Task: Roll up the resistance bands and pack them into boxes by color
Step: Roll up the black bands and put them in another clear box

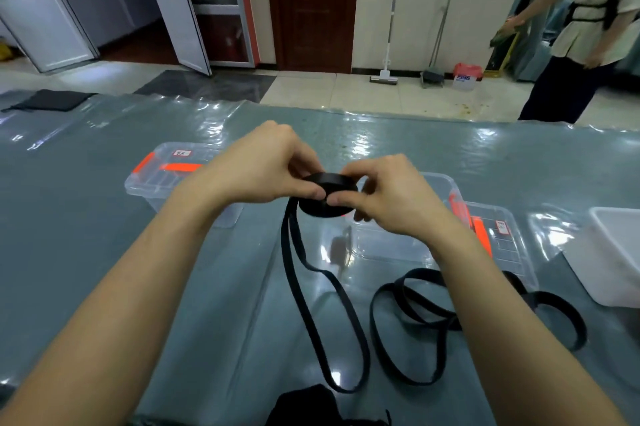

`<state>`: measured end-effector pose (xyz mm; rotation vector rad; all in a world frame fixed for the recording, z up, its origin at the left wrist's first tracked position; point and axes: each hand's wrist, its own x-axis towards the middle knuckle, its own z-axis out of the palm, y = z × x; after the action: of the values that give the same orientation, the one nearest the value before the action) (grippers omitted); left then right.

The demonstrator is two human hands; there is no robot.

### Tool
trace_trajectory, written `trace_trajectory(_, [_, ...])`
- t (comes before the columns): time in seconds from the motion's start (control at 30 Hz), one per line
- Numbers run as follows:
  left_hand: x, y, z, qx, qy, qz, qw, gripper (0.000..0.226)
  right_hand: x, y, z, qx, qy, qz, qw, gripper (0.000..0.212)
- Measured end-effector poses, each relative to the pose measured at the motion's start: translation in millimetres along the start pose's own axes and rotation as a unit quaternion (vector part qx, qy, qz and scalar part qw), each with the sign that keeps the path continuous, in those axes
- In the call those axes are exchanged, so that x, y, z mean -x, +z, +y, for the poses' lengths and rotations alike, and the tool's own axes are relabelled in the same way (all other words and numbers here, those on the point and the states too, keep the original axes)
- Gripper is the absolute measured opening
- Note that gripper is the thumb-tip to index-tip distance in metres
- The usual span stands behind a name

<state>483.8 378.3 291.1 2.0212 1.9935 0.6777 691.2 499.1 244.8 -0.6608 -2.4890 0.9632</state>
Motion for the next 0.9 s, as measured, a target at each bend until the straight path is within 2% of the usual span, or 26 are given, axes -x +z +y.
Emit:
trace_trajectory(0.13, [11.7,-5.5,-12.5,0.195,-0.023,0.071,0.978,0.03,0.8,-11.7,-6.8,-0.205,-0.008,0.078,0.976,0.016])
trace_trajectory(0.27, [13.7,-5.6,-9.2,0.332,-0.019,0.155,0.93,0.032,-4.1,-18.7,-21.2,-0.31,-0.032,0.135,0.941,0.018])
trace_trajectory(0.4, [10.2,-19.7,1.8,0.325,0.002,0.21,0.922,0.036,-9.1,-23.2,-32.8,-0.392,-0.055,0.176,0.901,0.008])
trace_trajectory(0.57, [4.9,-31.1,9.3,0.352,0.0,0.238,0.905,0.047,-16.1,-23.2,-42.4,-0.442,-0.062,0.174,0.878,0.03])
trace_trajectory(0.7, [3.9,-26.0,5.1,0.367,-0.016,0.231,0.901,0.048,-14.2,-1.3,-37.1,-0.483,-0.045,0.147,0.862,0.034])
trace_trajectory(0.77, [4.6,-25.0,-2.0,0.363,-0.041,0.213,0.906,0.047,-10.6,9.4,-28.6,-0.49,-0.02,0.098,0.866,0.035])
trace_trajectory(0.8, [5.5,-25.1,-6.0,0.349,-0.051,0.194,0.915,0.044,-8.5,11.7,-23.4,-0.463,-0.006,0.07,0.883,0.035])
trace_trajectory(0.9, [7.9,-21.3,-17.6,0.242,-0.065,0.119,0.961,0.032,-3.6,9.3,-9.7,-0.264,0.026,0.018,0.964,0.039])
